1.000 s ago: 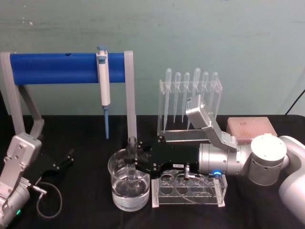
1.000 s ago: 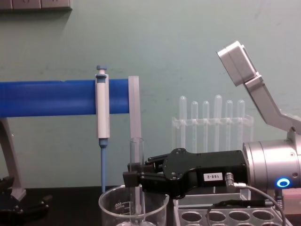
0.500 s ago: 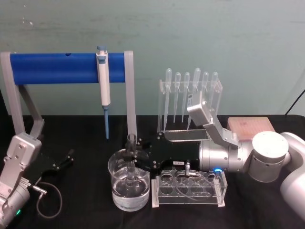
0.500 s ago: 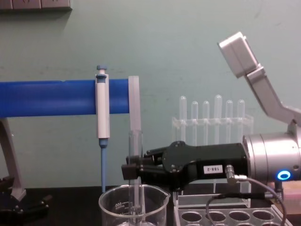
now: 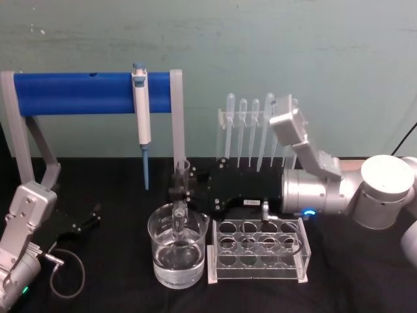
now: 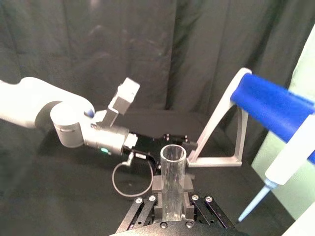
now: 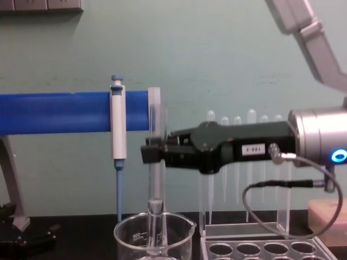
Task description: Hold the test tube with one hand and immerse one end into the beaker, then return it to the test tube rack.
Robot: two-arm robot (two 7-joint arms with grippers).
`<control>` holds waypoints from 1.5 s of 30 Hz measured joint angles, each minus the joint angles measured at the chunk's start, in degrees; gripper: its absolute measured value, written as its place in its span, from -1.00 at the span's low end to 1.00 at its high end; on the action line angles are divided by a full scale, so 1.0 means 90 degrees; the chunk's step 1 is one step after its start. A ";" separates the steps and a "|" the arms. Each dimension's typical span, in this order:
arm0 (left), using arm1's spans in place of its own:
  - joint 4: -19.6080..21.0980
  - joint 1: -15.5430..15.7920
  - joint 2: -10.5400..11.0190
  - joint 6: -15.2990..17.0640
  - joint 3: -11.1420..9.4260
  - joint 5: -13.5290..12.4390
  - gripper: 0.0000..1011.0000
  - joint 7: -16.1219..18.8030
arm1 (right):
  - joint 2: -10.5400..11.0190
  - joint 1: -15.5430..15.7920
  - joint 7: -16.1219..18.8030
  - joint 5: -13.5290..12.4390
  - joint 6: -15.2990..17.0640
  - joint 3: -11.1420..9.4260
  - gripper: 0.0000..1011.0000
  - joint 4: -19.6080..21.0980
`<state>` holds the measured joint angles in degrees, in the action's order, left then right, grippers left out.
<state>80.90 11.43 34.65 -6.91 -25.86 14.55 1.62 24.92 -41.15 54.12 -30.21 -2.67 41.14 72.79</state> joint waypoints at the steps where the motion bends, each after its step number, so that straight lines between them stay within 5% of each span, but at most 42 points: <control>1: 0.0000 0.0000 0.0000 0.0000 0.0000 0.0000 0.98 0.0000 | 0.0054 -0.0004 0.0000 -0.0056 0.0036 -0.0022 -0.55 0.0098; 14: 0.0000 0.0000 0.0000 0.0000 0.0000 0.0000 0.98 0.0000 | 0.0690 0.0173 -0.0197 -0.0391 0.0338 -0.0213 -0.55 0.1069; 23: 0.0000 0.0000 0.0000 0.0000 0.0000 0.0000 0.98 0.0000 | 0.1612 0.0898 -0.0646 -0.0644 0.0399 -0.0615 -0.55 0.2113; 29: 0.0000 0.0000 0.0000 0.0000 0.0000 0.0000 0.98 0.0000 | 0.2070 0.1435 -0.0860 -0.0790 0.0263 -0.0931 -0.55 0.2386; 37: 0.0000 0.0000 0.0000 0.0000 0.0000 0.0000 0.98 0.0000 | 0.2257 0.1856 -0.0940 -0.0831 0.0102 -0.1167 -0.55 0.2400; 45: 0.0000 0.0000 0.0000 0.0000 -0.0001 0.0000 0.98 0.0000 | 0.2168 0.1841 -0.0882 -0.0693 0.0060 -0.1202 -0.55 0.2143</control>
<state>80.90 11.44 34.64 -6.91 -25.86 14.55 1.62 44.43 -24.58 46.18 -36.45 -2.12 30.32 92.08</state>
